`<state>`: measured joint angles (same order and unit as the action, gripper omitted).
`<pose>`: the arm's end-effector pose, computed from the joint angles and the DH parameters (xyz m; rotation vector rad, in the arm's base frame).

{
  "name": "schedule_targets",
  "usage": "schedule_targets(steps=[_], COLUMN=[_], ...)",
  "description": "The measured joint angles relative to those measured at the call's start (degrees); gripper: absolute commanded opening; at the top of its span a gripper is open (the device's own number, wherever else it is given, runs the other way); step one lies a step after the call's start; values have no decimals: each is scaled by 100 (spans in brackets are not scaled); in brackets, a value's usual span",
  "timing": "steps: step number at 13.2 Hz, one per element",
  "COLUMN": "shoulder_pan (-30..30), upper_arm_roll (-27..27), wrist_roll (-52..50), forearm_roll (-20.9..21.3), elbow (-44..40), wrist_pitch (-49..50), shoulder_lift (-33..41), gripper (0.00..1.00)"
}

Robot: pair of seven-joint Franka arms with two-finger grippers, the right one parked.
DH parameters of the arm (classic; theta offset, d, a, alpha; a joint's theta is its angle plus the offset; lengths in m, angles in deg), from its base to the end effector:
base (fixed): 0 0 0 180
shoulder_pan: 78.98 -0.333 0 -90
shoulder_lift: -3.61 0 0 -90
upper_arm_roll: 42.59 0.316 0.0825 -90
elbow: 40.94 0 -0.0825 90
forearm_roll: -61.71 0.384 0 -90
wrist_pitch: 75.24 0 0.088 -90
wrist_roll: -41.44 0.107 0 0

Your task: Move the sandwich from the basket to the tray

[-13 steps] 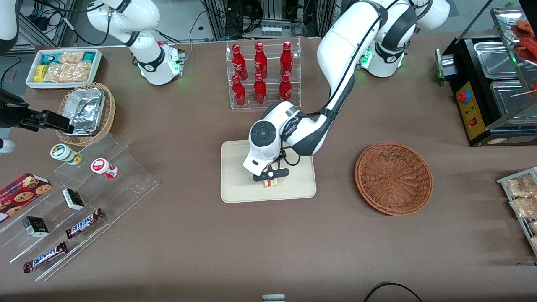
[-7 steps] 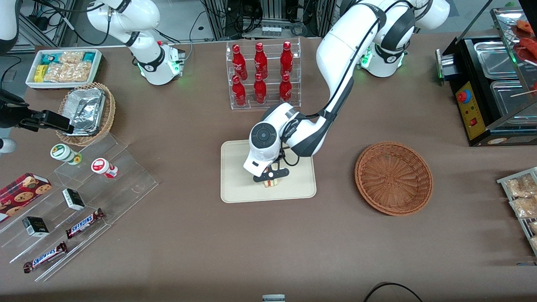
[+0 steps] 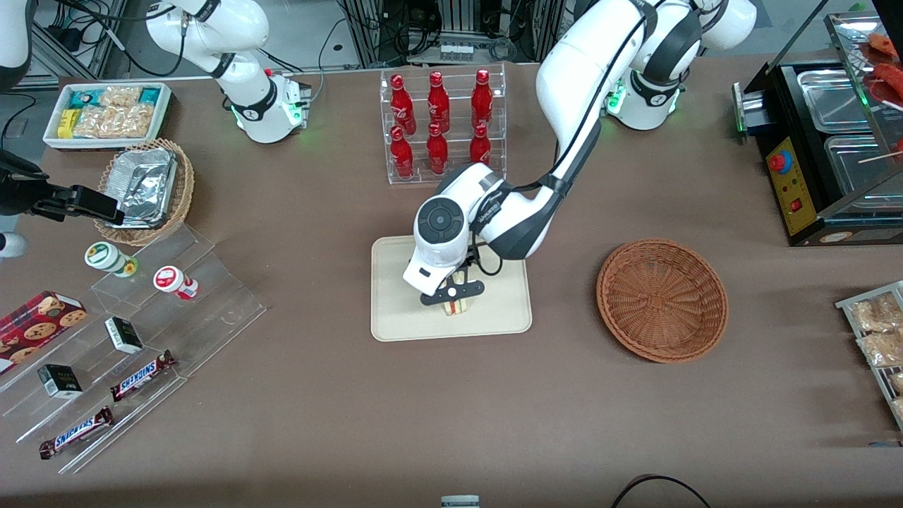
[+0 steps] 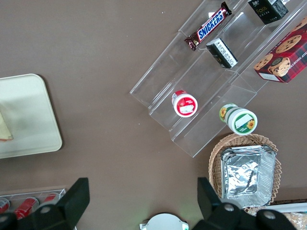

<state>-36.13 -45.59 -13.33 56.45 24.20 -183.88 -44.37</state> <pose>0.5295 -0.5384 0.2959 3.0963 0.3173 -0.2271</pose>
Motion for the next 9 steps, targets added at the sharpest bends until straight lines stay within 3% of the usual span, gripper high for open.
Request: schedule_targets(steps=[4, 9], shoulder_pan=[-95, -684], upper_arm_roll=[50, 145], wrist_roll=[199, 1587], forearm_roll=[4, 76], elbow=[-33, 155], wrist_pitch=[698, 1405], shoulder_lift=[620, 948], gripper=[100, 100])
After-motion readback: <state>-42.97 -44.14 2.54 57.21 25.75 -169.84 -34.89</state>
